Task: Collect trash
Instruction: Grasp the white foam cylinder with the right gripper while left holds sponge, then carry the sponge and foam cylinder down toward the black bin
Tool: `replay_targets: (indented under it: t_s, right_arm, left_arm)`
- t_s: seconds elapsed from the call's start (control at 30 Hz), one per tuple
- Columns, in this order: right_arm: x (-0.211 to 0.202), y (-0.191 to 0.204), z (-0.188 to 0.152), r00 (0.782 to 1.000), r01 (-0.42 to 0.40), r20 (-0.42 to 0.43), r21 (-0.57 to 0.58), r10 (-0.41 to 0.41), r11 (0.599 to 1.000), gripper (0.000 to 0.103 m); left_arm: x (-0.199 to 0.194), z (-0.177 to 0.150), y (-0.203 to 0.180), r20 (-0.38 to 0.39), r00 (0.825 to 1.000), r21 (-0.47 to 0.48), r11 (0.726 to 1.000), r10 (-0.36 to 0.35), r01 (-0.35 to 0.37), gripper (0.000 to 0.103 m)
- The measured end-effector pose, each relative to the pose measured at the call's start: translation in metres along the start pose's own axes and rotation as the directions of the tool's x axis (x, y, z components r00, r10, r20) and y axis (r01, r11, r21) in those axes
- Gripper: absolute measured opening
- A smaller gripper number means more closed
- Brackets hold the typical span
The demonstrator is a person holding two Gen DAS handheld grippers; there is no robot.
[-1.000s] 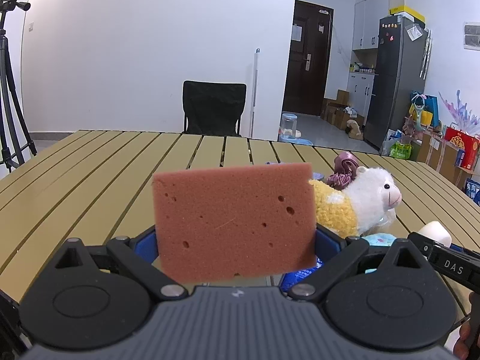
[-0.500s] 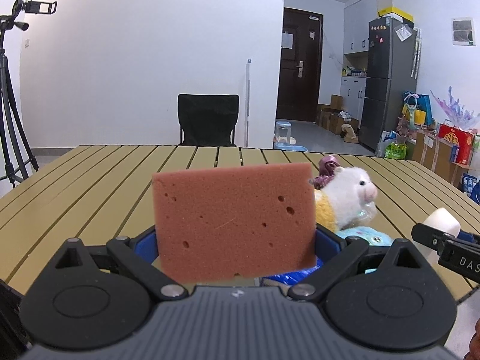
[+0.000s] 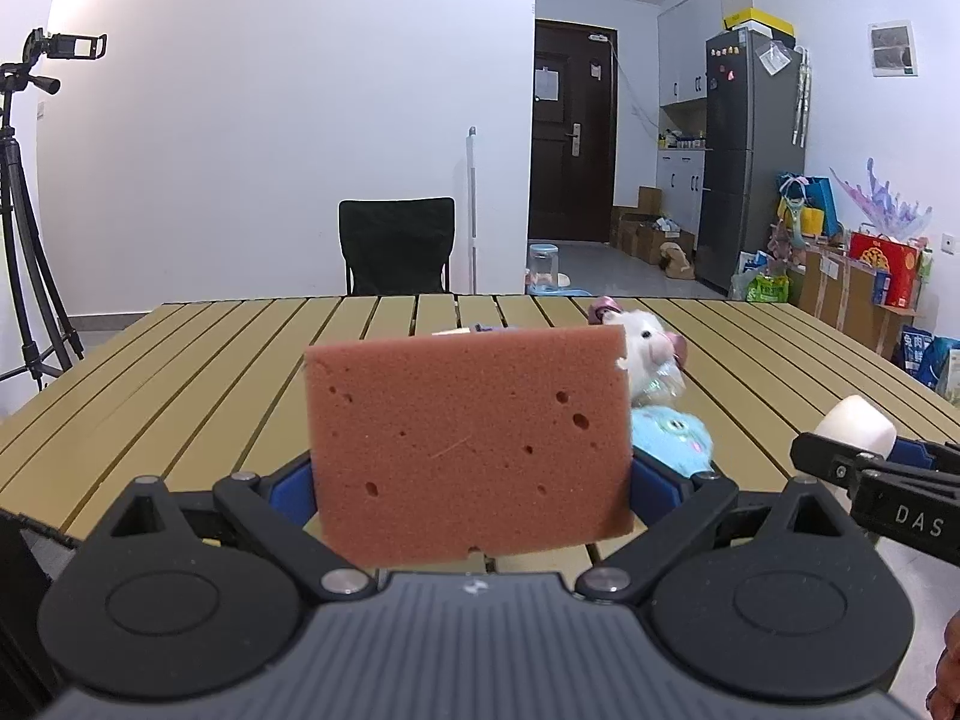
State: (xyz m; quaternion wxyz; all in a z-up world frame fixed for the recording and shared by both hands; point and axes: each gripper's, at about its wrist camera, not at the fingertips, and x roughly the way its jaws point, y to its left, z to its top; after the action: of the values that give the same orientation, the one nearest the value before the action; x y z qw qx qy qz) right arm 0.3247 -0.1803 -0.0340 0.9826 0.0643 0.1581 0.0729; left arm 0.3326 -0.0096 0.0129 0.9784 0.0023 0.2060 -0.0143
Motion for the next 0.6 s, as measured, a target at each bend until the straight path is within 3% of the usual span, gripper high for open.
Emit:
replay_targets:
  t_s: [0.6]
  right_arm:
    - [-0.073,0.022,-0.046,0.994,-0.027,-0.104,-0.038,0.023,0.999,0.056]
  left_arm:
    - [-0.066,-0.048,0.0,-0.064,0.997,0.024,0.999,-0.044,0.045,0.1]
